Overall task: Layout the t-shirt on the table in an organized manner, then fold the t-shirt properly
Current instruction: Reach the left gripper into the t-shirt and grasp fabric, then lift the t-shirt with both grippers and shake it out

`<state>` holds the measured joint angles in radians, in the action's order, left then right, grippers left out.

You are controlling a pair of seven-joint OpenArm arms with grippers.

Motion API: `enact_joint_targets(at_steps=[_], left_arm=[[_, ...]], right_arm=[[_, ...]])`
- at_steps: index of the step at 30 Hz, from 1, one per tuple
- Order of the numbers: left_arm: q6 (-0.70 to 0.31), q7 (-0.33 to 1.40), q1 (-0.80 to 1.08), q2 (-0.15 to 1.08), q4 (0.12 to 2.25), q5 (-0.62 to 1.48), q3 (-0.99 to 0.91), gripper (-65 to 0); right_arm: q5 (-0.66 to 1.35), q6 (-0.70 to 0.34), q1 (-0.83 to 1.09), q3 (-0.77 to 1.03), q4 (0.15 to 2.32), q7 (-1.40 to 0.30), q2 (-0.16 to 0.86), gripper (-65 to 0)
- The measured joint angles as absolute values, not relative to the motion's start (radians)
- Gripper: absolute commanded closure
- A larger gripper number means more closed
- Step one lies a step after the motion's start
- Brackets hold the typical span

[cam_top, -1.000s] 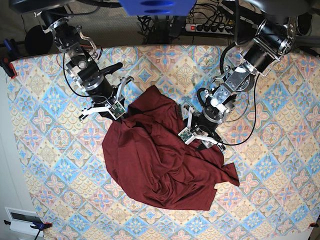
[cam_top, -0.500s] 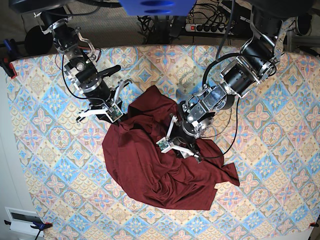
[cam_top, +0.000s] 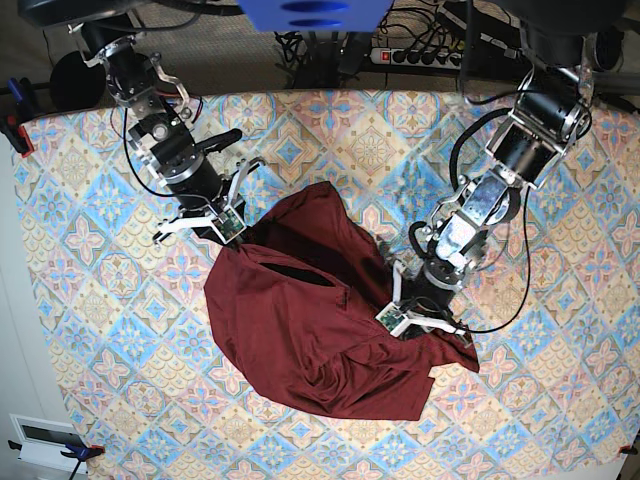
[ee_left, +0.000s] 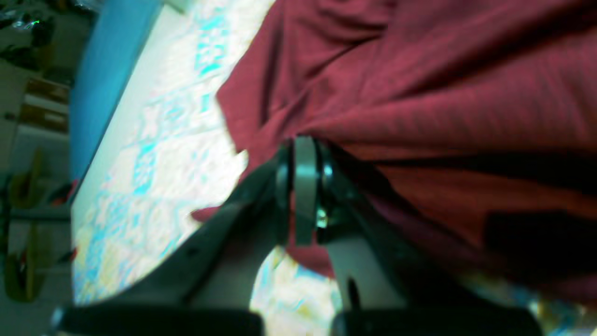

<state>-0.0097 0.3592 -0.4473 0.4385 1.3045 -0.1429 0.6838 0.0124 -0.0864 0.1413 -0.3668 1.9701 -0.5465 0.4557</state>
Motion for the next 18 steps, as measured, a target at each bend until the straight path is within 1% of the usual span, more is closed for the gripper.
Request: enact_joint_targets(at_steps=[5,9,12,14,18], left_arm=[[-0.025,0.36,-0.342,0.545,1.472,-0.134,0.58,0.0],[-0.022,0.355,-0.26,0.63,1.594,-0.115,0.468,0.0],[-0.026,0.362,-0.189,0.693,1.666,-0.012,0.355,0.0],[-0.007,0.377,-0.141,0.743,1.697,0.065,0.247,0.0],[-0.006,0.375,-0.074,0.799,1.738,0.167,0.088,0.0]], right_arm=[[0.012,-0.083,0.236,-0.377,1.972,-0.554,0.453,0.0],[0.006,-0.086,0.248,-0.502,1.989,-0.543,0.427,0.0],[0.002,-0.079,0.234,-0.607,1.995,-0.544,0.424,0.0],[0.003,-0.083,0.232,-0.669,1.995,-0.55,0.399,0.0],[0.007,-0.086,0.18,-0.806,1.995,-0.552,0.362,0.0]])
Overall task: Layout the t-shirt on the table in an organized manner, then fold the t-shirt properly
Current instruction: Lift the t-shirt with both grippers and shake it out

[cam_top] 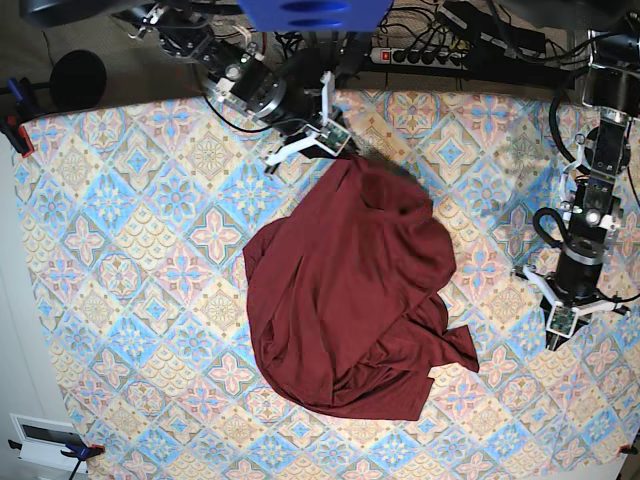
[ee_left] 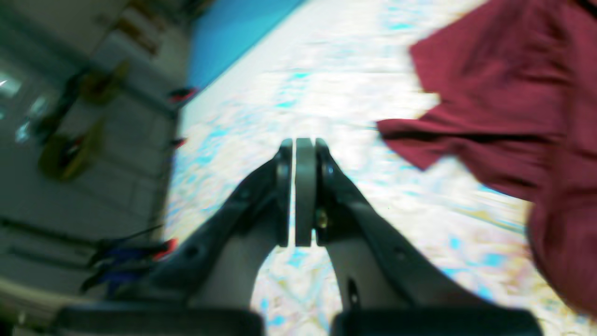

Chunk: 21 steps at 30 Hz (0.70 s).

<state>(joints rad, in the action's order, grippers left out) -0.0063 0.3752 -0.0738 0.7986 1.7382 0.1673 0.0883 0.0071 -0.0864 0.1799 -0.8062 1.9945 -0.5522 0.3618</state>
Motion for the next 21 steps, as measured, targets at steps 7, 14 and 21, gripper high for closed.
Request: enact_joint_targets(at_steps=[7,14,21], left_arm=[[-0.004,0.366,0.092,0.87,1.799,0.231,-0.102,0.0],[-0.009,0.365,0.308,0.897,1.798,0.18,-0.068,0.0],[-0.018,0.355,0.304,0.885,1.711,0.072,0.189,-10.2]], right_arm=[[0.003,-0.083,0.027,-1.045,1.996,-0.556,0.321,0.0],[0.005,-0.085,-0.018,-1.046,1.996,-0.562,0.269,0.0],[0.004,-0.082,-0.014,-0.957,1.996,-0.562,0.271,0.0]])
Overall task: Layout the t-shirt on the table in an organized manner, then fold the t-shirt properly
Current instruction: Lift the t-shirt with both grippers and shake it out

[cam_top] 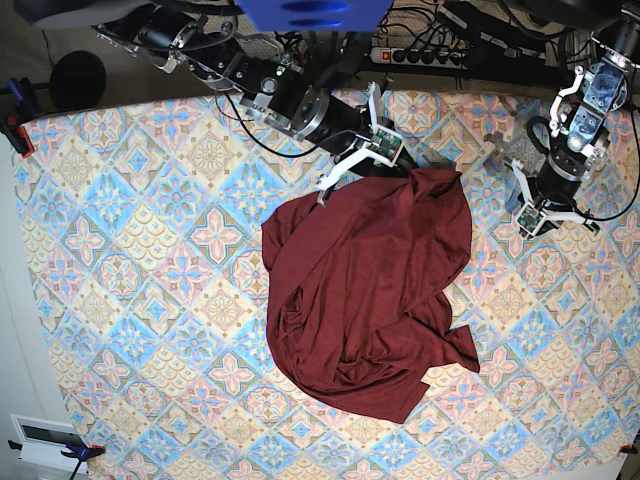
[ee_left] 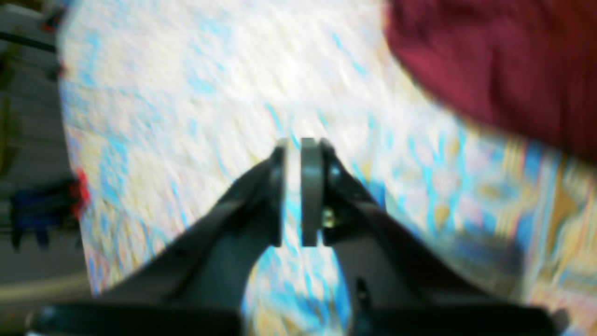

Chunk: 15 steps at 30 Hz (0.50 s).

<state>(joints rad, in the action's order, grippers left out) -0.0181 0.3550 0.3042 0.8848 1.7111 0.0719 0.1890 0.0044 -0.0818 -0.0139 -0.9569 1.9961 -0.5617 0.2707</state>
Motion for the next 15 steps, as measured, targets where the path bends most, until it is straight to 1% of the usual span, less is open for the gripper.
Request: enact_joint_targets(at_steps=[2,4,7,11,15], left_arm=[[-0.013,0.38,0.313,0.894,1.699,0.043,0.236,-15.4],[-0.018,0.365,0.304,0.895,1.703,0.007,0.279,-20.1],[-0.02,0.348,0.245,0.895,1.692,-0.039,0.345,-25.2],[-0.012,0.356,0.127,0.9,1.631,-0.054,0.464,-26.3],[-0.019,0.355,-0.006,0.896,1.563,-0.052,0.641,-26.3]], right_arm=[[0.003,-0.076,-0.014,-0.95,1.996,-0.562,0.273,0.0],[0.007,-0.094,-0.008,-0.931,1.996,-0.56,0.268,0.0],[0.006,-0.082,-0.014,-0.896,1.996,-0.558,0.272,0.0],[0.007,-0.085,-0.014,-0.862,1.995,-0.566,0.271,0.0],[0.007,-0.088,-0.015,-0.83,1.995,-0.562,0.27,0.0]])
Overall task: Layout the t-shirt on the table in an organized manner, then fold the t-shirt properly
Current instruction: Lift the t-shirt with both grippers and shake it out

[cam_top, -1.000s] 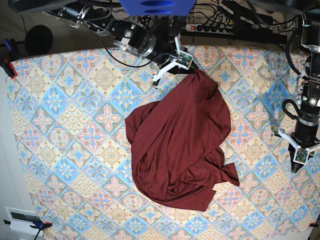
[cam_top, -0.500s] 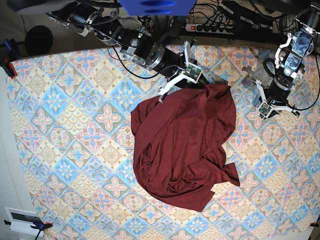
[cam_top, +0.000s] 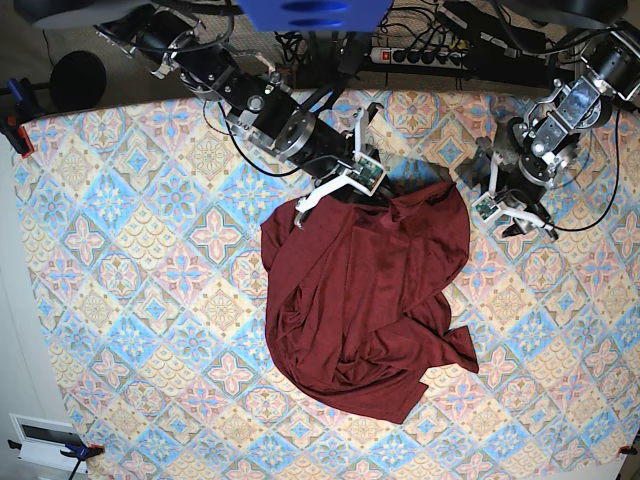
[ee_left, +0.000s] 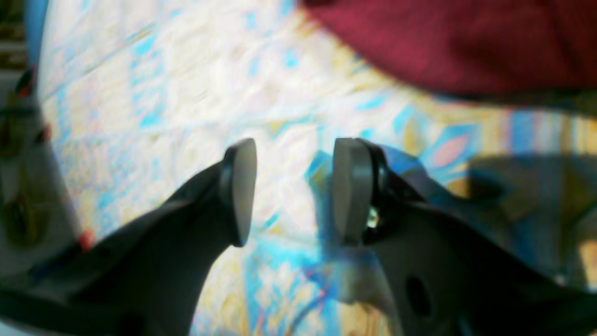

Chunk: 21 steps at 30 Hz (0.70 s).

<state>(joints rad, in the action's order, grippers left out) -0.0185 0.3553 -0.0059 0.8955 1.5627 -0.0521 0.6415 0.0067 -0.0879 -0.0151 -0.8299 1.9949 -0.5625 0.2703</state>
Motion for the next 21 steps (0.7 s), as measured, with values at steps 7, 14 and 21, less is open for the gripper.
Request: enact_joint_targets(at_steps=[7,14,21], left_arm=[[-0.016,0.36,-0.146,0.897,1.544,-0.054,0.838,-26.6],[-0.014,0.361,-0.262,0.826,1.533,-0.054,0.95,-26.3],[-0.007,0.338,-0.335,0.703,1.385,-0.054,0.96,-14.3]], right_arm=[[0.01,-0.086,-0.014,-0.778,1.994,-0.569,0.318,0.0],[0.011,-0.085,-0.017,-0.765,1.994,-0.559,0.313,0.0],[0.011,-0.083,-0.042,-0.764,1.993,-0.559,0.313,0.0]])
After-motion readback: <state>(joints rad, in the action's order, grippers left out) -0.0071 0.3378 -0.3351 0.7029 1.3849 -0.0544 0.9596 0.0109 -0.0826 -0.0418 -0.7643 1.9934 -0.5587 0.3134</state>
